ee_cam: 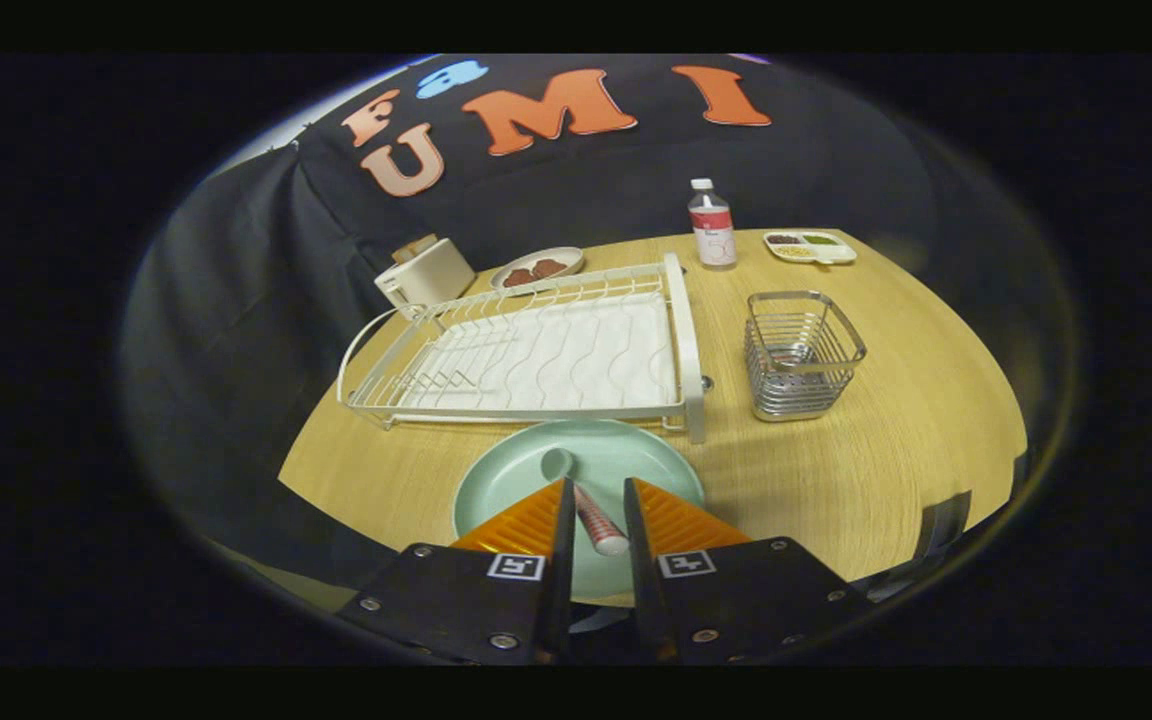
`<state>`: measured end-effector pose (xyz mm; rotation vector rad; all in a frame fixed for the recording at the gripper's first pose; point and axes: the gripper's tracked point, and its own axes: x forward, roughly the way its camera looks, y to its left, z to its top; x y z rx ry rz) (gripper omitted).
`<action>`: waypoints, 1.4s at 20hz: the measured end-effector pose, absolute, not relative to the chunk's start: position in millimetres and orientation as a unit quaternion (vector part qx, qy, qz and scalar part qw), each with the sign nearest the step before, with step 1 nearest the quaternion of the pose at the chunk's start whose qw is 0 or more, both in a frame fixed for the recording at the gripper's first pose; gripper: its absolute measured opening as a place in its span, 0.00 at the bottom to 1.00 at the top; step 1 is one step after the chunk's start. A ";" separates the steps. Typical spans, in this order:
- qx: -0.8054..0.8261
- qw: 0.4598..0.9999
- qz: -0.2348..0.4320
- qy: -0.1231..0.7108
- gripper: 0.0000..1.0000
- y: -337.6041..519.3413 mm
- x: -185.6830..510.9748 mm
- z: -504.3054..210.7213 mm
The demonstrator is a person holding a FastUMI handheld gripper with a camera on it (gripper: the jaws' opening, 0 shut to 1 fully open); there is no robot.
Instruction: Take the plate from the dish rack, then take the spoon from the basket and place it into the plate.
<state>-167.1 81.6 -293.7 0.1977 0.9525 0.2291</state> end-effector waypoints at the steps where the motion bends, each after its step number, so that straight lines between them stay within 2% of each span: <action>1: 0.097 0.880 0.108 0.452 0.32 80.3 -165.3 -289.3; 5: 0.093 0.900 0.099 0.415 0.49 70.0 -141.0 -256.6; 9: 0.077 0.934 0.083 0.339 0.66 58.3 -101.7 -198.6; 15: 0.047 0.974 0.056 0.213 0.84 40.8 -55.4 -109.1; 21: 0.003 0.994 0.033 0.100 0.87 23.1 -32.7 -34.8; 28: -0.001 1.000 0.018 0.017 0.87 17.8 -26.5 7.7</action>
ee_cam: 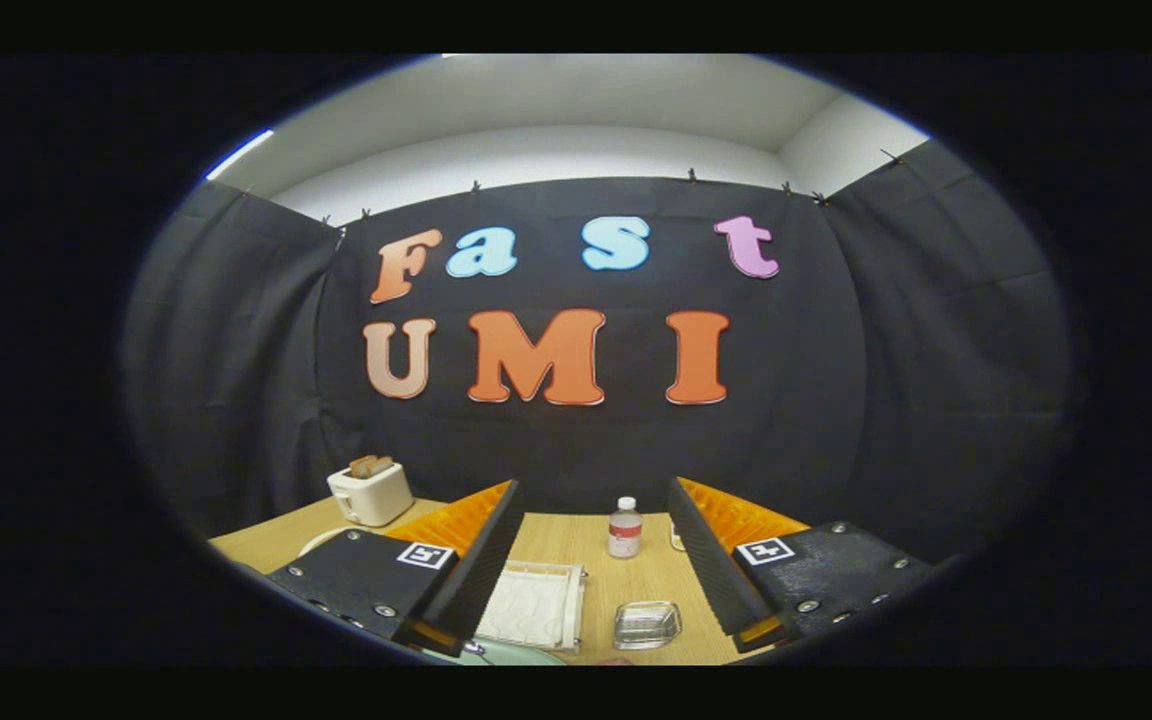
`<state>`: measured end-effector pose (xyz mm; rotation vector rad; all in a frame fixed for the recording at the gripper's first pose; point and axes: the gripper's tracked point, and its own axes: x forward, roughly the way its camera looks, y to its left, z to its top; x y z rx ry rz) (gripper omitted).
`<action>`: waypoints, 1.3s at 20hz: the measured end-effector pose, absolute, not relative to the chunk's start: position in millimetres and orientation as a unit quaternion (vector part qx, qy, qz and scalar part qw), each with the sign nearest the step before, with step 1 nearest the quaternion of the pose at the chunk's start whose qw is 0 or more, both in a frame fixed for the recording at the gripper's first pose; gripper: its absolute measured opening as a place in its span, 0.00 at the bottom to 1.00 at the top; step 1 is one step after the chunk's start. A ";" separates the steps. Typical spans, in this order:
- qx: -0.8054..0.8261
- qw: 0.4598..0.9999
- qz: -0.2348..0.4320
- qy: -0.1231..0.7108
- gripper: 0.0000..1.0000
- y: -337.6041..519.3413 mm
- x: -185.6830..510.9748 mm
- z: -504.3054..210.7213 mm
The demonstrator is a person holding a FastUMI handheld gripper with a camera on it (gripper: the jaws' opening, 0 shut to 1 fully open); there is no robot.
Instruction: Take the plate from the dish rack, then take the spoon from the basket and place it into the plate.
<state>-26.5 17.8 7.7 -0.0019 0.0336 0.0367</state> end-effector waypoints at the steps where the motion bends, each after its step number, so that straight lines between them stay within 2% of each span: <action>1: -0.002 1.000 0.017 0.008 0.87 17.5 -26.5 9.5; 7: -0.002 1.000 0.018 0.018 0.94 22.2 -29.0 1.2; 19: 0.001 0.999 0.018 0.032 0.94 23.5 -28.2 -10.4; 26: 0.006 1.000 0.011 0.007 0.94 18.9 -22.7 5.5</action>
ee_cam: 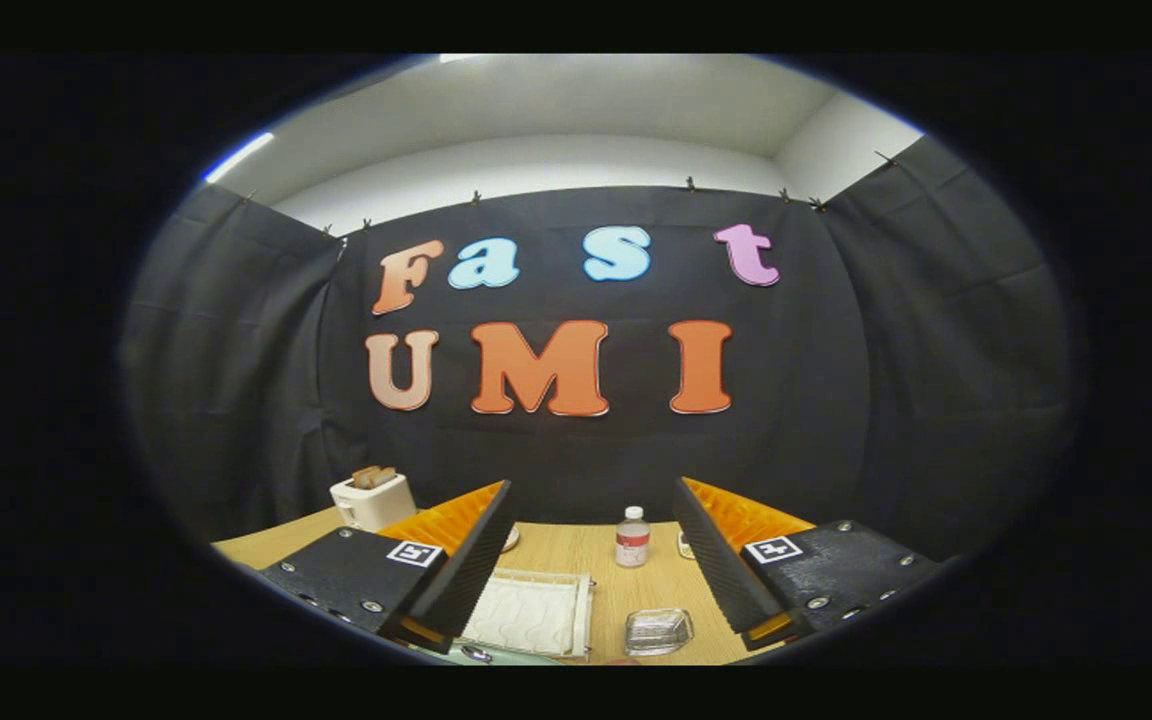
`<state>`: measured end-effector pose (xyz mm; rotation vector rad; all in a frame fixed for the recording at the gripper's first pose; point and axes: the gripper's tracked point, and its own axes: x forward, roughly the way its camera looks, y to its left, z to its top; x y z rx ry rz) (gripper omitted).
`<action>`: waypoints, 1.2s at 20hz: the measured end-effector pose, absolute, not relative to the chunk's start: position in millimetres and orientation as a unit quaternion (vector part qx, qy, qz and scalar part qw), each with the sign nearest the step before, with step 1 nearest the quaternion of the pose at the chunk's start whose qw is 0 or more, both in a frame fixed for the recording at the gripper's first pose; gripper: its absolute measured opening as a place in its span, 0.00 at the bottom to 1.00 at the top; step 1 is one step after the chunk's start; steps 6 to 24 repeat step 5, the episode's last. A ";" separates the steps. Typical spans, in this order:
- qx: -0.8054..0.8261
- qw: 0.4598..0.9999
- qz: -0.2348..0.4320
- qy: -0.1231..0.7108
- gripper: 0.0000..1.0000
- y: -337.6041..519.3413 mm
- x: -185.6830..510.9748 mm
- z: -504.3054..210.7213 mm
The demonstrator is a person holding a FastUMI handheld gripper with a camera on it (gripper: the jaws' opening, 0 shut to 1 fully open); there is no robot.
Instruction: Take the plate from the dish rack, then take the spoon from the basket and place it into the plate.
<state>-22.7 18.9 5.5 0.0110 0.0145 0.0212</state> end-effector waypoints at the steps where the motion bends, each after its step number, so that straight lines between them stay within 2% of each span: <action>1: 0.005 1.000 0.008 0.001 0.94 16.8 -22.8 9.5; 24: 0.005 1.000 0.001 -0.019 0.94 10.6 -25.9 21.1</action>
